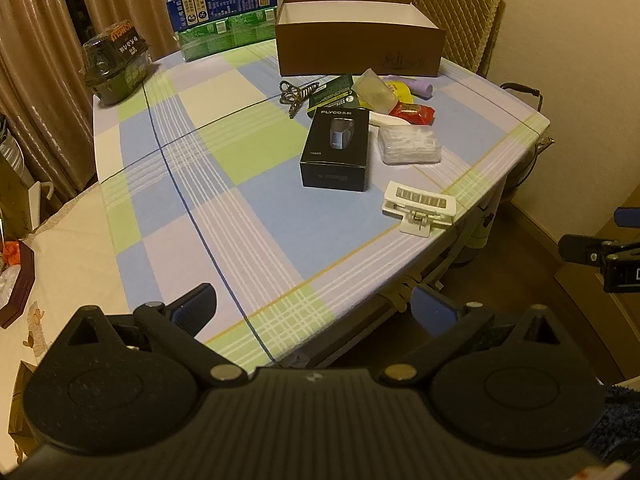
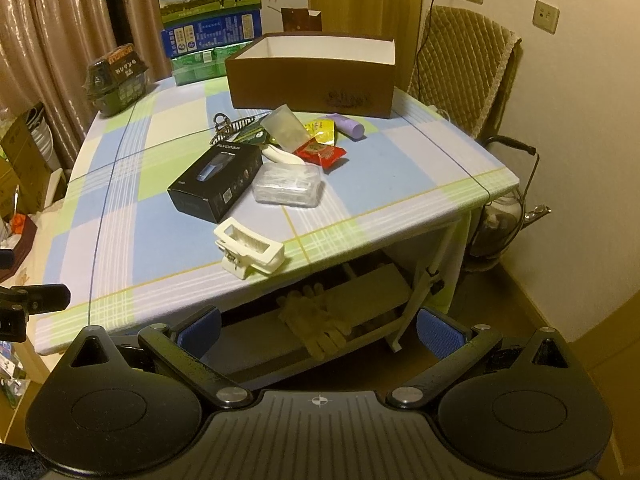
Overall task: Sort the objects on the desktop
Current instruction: 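Move the right tool toward the white plastic hair clip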
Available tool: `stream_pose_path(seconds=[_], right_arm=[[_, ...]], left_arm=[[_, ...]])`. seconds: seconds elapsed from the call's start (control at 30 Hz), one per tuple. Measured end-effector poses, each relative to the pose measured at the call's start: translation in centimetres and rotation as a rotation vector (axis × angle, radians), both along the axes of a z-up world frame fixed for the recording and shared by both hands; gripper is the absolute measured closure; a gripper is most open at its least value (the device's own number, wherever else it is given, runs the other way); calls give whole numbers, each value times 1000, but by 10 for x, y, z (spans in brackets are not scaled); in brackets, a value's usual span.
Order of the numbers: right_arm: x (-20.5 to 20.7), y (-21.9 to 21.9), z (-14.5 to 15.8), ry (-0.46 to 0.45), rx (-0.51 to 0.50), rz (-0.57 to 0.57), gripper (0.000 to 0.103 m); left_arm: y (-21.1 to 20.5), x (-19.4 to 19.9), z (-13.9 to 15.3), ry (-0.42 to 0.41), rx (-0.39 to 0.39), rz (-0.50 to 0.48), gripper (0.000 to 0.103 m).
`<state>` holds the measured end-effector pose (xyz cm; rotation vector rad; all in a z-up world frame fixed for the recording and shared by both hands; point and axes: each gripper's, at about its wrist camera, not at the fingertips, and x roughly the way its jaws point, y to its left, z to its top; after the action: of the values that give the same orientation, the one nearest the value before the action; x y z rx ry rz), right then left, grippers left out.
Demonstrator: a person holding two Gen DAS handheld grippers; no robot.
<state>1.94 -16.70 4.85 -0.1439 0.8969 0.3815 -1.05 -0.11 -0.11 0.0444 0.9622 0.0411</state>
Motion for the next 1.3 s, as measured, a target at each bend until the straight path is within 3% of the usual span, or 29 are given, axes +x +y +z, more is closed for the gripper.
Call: stream_pose_path(seconds=[0.8, 1.3], right_arm=[[10, 8, -4, 6, 8, 36, 2], [30, 16, -8, 18, 77, 107, 2]], left_arm=[[4, 12, -9, 17, -6, 14, 1], [6, 33, -17, 31, -24, 3, 1]])
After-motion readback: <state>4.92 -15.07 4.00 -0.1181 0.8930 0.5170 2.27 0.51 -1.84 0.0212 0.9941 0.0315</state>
